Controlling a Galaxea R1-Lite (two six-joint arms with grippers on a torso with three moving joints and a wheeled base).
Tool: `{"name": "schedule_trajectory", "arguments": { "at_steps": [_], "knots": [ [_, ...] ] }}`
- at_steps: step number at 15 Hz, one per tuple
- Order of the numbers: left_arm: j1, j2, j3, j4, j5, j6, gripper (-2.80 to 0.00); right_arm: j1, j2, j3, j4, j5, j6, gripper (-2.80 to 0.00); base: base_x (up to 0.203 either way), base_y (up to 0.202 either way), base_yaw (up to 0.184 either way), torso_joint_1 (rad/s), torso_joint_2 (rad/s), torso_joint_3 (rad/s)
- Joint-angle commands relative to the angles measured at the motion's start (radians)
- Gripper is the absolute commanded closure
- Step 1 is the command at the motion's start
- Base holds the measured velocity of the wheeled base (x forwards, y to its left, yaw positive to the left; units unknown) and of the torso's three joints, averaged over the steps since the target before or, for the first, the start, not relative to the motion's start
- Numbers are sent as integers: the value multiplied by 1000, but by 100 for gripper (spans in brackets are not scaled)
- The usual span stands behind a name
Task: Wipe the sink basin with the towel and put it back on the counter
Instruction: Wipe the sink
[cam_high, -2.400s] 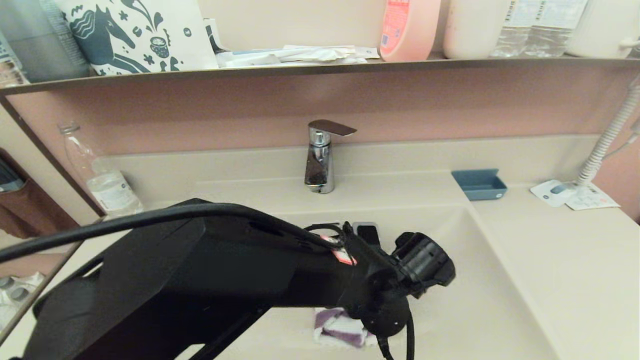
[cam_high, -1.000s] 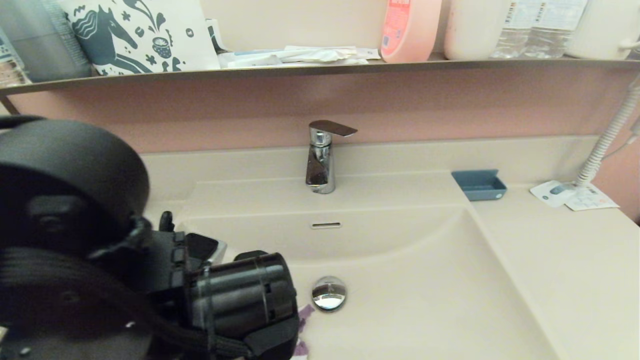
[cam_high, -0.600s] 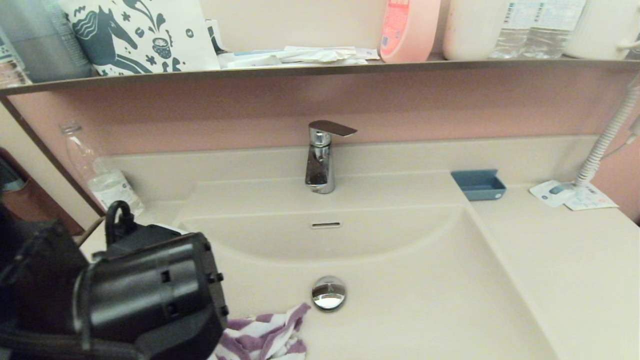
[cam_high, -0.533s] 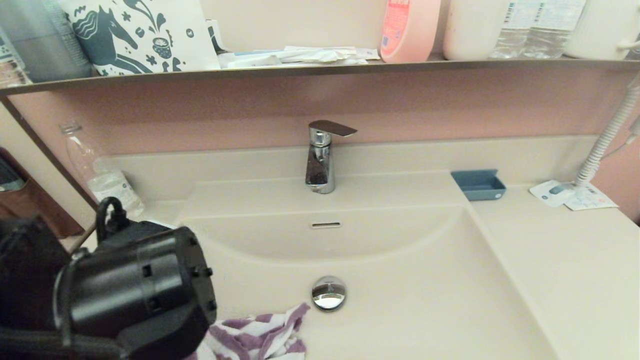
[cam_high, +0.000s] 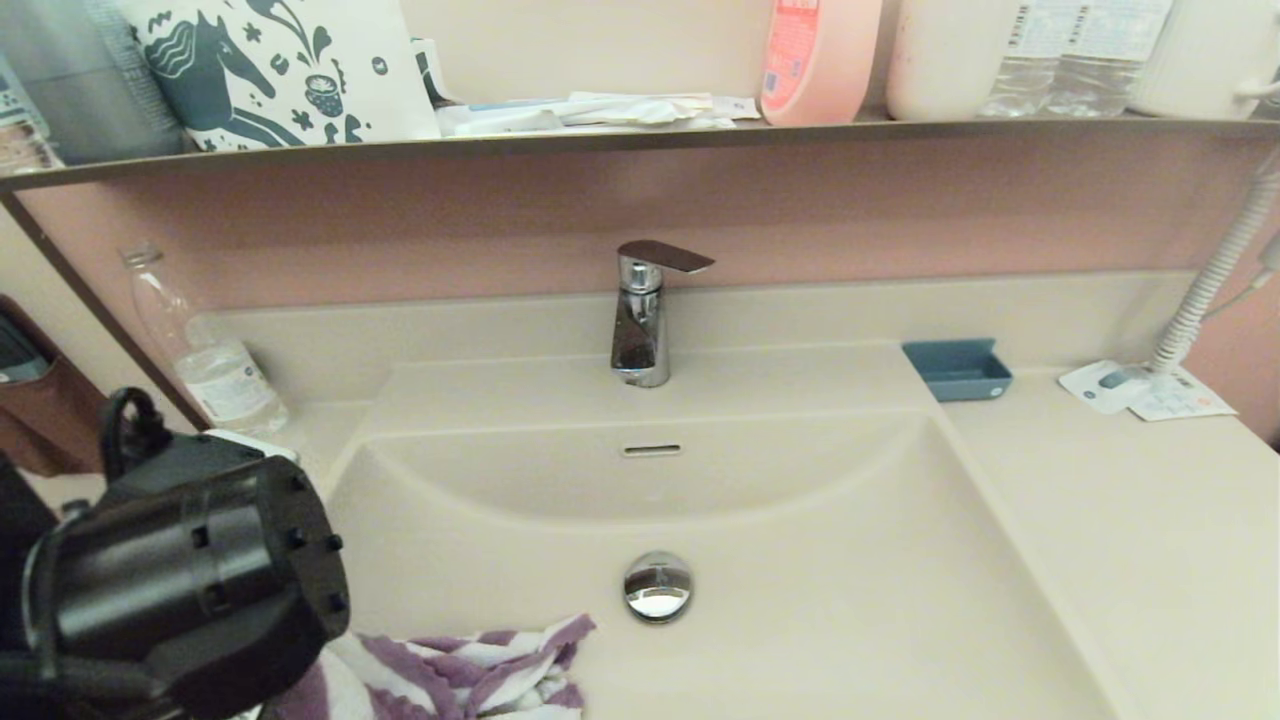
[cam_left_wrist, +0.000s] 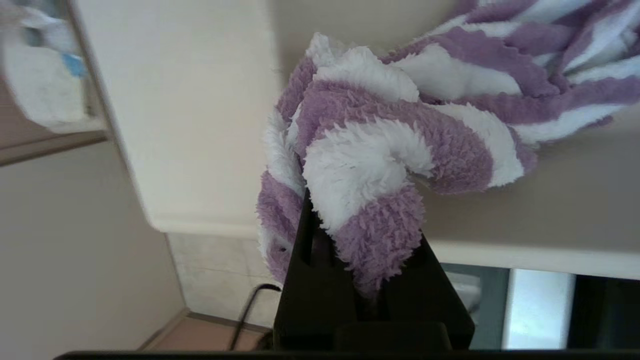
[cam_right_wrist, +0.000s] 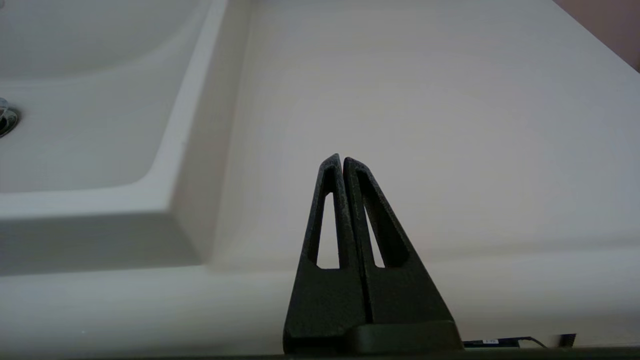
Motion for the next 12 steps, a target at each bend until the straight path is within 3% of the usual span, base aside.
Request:
{"name": "schedule_trajectory", "arguments": {
  "at_steps": [1, 5, 7, 10, 12],
  "knots": [
    [7, -27, 0, 0, 36, -7, 0, 0, 1, 0, 0, 0, 0, 0, 0, 0, 0, 0, 0, 0],
    [28, -61, -11, -169, 39, -4, 0, 0, 1, 0, 0, 0, 0, 0, 0, 0, 0, 0, 0, 0],
    [49, -92, -18, -256, 39, 42, 0, 0, 1, 0, 0, 0, 0, 0, 0, 0, 0, 0, 0, 0],
    [188, -149, -18, -438, 50, 239, 0, 0, 1, 0, 0, 0, 0, 0, 0, 0, 0, 0, 0, 0],
    [312, -165, -17, -619, 40, 355, 0, 0, 1, 0, 0, 0, 0, 0, 0, 0, 0, 0, 0, 0]
  ]
}}
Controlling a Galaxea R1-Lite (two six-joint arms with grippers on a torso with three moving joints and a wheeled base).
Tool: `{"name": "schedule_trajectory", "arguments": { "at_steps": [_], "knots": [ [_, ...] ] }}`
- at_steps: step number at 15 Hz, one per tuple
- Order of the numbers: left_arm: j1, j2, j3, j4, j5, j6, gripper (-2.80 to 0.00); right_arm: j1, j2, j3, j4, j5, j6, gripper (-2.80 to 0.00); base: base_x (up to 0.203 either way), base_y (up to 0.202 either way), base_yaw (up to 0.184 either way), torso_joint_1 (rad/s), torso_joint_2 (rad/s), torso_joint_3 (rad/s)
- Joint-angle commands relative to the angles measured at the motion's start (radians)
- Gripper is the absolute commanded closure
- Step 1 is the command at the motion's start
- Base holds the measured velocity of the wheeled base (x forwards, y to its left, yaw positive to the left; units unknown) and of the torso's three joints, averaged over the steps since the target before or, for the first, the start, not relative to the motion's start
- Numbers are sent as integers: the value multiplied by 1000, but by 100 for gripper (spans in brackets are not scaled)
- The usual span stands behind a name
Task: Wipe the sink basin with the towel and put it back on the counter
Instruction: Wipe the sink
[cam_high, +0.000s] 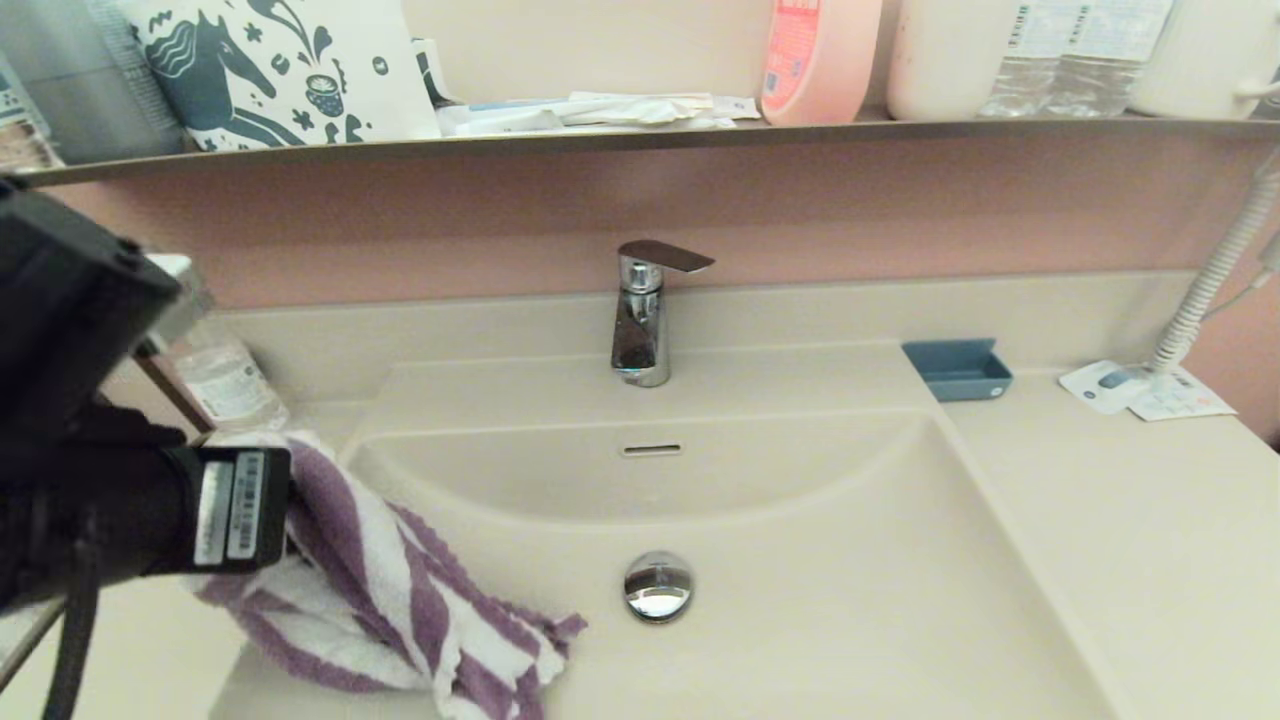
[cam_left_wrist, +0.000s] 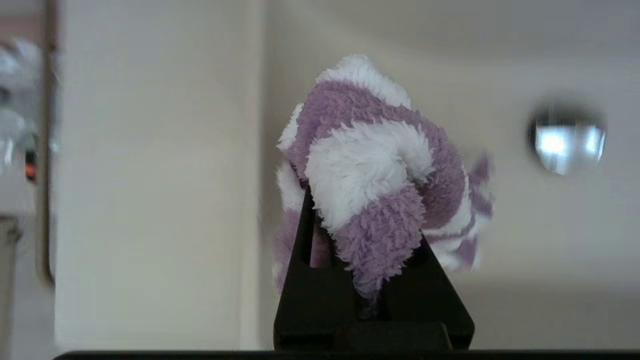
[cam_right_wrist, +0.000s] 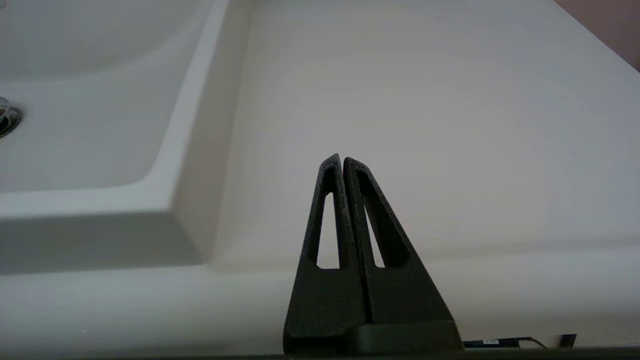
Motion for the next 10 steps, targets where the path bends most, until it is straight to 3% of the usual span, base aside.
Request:
{"name": "schedule_trajectory", "arguments": {
  "at_steps": [1, 7, 10],
  "knots": [
    [116, -26, 3, -190, -6, 86, 0, 0, 1, 0, 0, 0, 0, 0, 0, 0, 0, 0, 0, 0],
    [157, 9, 127, -515, -11, 113, 0, 0, 1, 0, 0, 0, 0, 0, 0, 0, 0, 0, 0, 0],
    [238, 44, 218, -723, -39, 156, 0, 0, 1, 0, 0, 0, 0, 0, 0, 0, 0, 0, 0, 0]
  ]
}}
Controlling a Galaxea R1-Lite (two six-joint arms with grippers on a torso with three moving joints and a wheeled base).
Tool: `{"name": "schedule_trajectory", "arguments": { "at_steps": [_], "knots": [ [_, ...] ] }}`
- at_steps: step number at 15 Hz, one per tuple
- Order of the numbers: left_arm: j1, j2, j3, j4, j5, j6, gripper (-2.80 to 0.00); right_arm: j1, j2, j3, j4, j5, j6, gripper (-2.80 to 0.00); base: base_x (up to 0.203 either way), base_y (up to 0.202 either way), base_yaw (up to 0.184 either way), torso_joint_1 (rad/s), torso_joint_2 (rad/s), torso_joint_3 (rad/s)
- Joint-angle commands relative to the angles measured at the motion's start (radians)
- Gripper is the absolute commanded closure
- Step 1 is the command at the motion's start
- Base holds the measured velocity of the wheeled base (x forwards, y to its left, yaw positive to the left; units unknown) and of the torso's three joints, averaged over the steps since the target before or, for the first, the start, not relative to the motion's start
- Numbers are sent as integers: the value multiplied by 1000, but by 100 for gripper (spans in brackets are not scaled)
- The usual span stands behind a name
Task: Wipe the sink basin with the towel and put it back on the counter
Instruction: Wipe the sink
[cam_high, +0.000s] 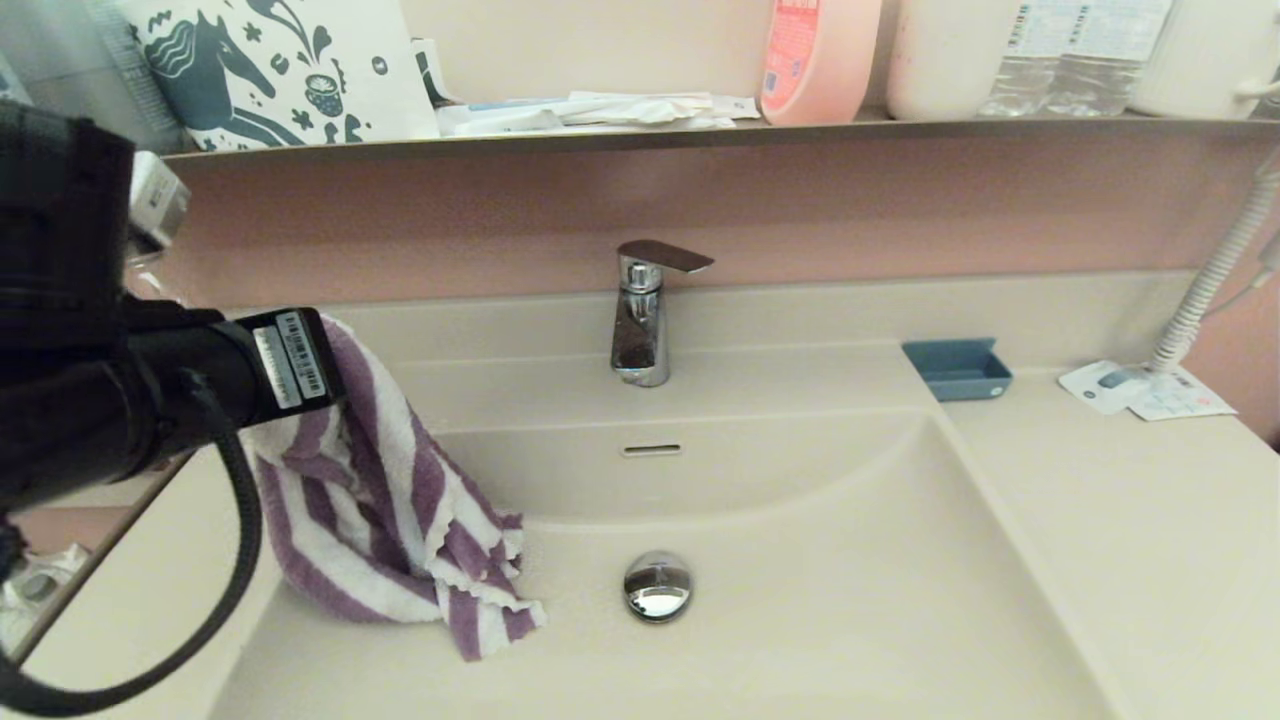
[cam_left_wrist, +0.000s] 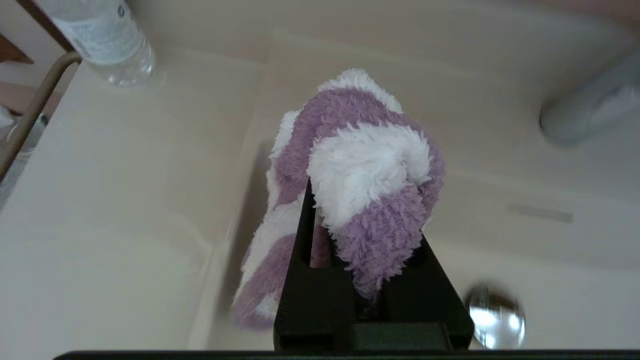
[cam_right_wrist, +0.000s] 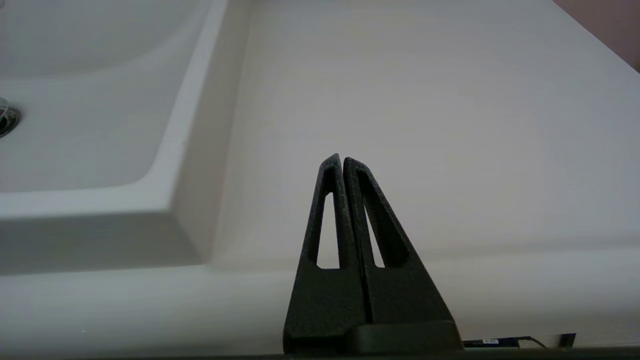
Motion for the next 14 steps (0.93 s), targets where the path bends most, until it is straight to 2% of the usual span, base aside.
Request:
{"name": "schedule_trajectory", "arguments": {
  "at_steps": [1, 3, 5, 11, 14],
  "knots": [
    [63, 21, 72, -112, -27, 50, 0, 0, 1, 0, 0, 0, 0, 0, 0, 0, 0, 0, 0, 0],
    [118, 15, 88, -103, -38, 62, 0, 0, 1, 0, 0, 0, 0, 0, 0, 0, 0, 0, 0, 0],
    [174, 10, 84, -43, -38, 74, 0, 0, 1, 0, 0, 0, 0, 0, 0, 0, 0, 0, 0, 0],
    [164, -76, 143, 3, -54, 93, 0, 0, 1, 0, 0, 0, 0, 0, 0, 0, 0, 0, 0, 0],
    [186, -112, 146, 34, -53, 95, 0, 0, 1, 0, 0, 0, 0, 0, 0, 0, 0, 0, 0, 0]
  ]
}}
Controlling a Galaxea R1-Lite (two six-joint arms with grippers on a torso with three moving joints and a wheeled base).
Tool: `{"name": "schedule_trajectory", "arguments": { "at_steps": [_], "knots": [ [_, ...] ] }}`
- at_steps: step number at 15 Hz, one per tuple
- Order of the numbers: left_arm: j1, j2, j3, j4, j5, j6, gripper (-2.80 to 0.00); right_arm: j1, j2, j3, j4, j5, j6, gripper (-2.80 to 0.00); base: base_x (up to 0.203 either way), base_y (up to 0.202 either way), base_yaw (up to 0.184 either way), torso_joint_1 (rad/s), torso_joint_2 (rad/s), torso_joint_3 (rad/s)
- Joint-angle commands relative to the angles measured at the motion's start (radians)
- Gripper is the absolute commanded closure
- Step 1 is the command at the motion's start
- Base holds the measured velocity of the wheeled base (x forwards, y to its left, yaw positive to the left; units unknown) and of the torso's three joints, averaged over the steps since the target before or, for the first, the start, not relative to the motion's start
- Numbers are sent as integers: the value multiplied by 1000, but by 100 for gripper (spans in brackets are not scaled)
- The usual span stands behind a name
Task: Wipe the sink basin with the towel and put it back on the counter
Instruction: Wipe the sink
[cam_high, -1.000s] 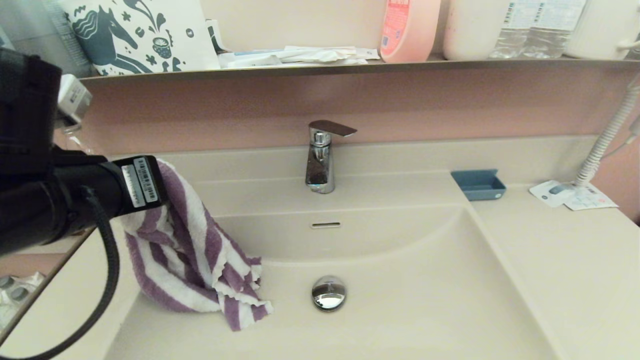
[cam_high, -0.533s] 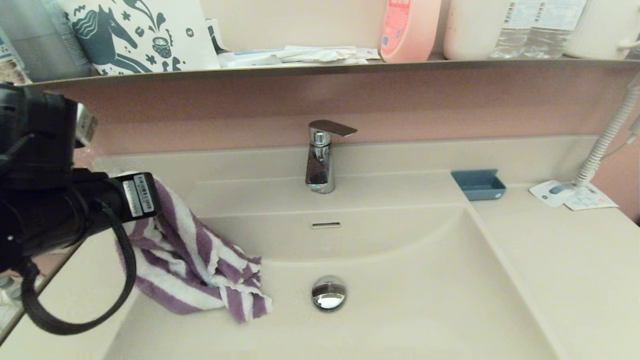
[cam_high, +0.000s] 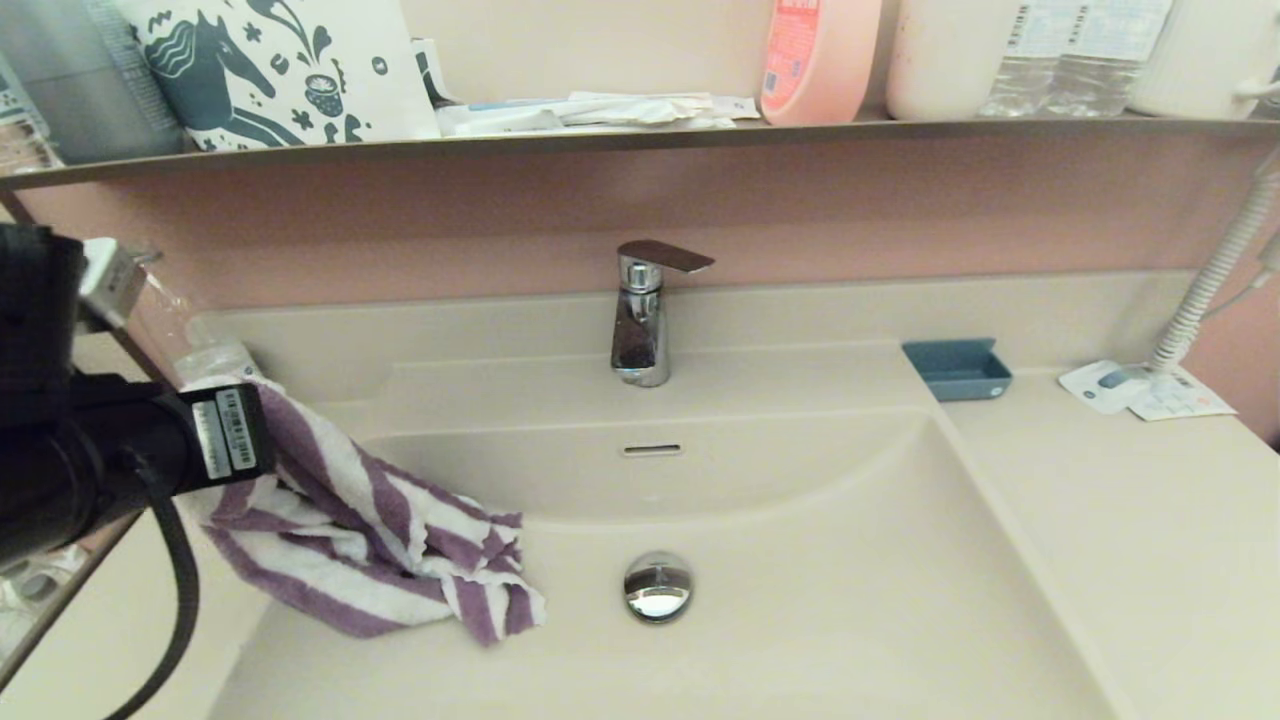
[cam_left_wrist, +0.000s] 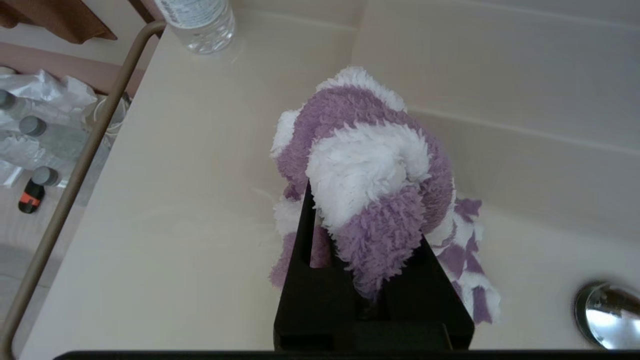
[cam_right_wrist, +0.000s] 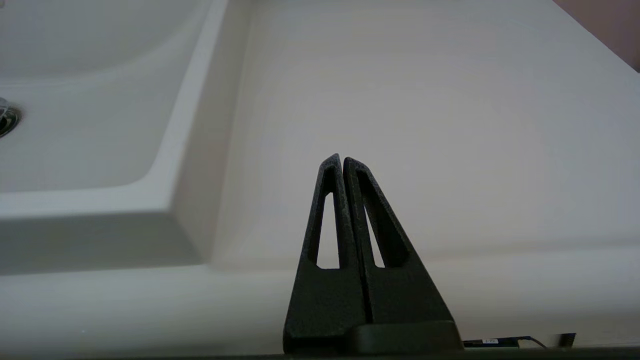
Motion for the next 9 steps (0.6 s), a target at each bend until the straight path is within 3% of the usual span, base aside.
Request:
{"name": "schedule_trajectory", "arguments": {
  "at_steps": [1, 4, 6, 9],
  "knots": [
    [10, -30, 15, 6, -5, -11, 0, 0, 1, 0, 0, 0, 0, 0, 0, 0, 0, 0, 0, 0],
    [-56, -15, 163, -50, -22, -74, 0, 0, 1, 0, 0, 0, 0, 0, 0, 0, 0, 0, 0, 0],
    [-78, 17, 243, -191, -56, -104, 0, 0, 1, 0, 0, 0, 0, 0, 0, 0, 0, 0, 0, 0],
    [-87, 144, 270, -334, -100, -140, 0, 0, 1, 0, 0, 0, 0, 0, 0, 0, 0, 0, 0, 0]
  ]
}}
